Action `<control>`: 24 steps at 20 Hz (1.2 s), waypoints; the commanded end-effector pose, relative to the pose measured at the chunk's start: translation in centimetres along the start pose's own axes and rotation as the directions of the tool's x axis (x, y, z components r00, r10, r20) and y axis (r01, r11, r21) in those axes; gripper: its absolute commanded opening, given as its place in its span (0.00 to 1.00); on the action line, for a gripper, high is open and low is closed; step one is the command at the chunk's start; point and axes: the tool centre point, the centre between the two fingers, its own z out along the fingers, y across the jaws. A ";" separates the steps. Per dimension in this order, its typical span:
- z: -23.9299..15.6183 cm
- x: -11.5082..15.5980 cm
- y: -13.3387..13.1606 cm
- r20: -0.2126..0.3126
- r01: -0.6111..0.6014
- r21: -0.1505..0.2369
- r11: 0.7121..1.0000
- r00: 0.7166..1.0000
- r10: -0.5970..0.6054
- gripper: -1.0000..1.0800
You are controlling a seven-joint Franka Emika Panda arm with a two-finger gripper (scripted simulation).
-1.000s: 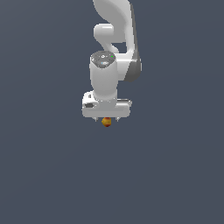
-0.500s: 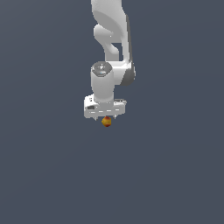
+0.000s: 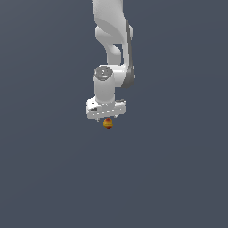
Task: Pick up the object and move it to a goal position.
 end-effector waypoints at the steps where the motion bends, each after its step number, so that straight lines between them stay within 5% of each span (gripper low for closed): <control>1: 0.2 -0.2 0.0 0.000 0.007 0.000 1.000 1.000 -0.007 0.96; 21: 5.2 -0.2 0.0 0.000 0.006 0.000 1.000 1.000 -0.006 0.96; 22: 5.2 -0.2 0.0 0.000 0.006 0.000 1.000 1.000 -0.006 0.00; 24: 5.2 -0.2 0.0 0.000 0.006 0.000 1.000 1.000 -0.006 0.00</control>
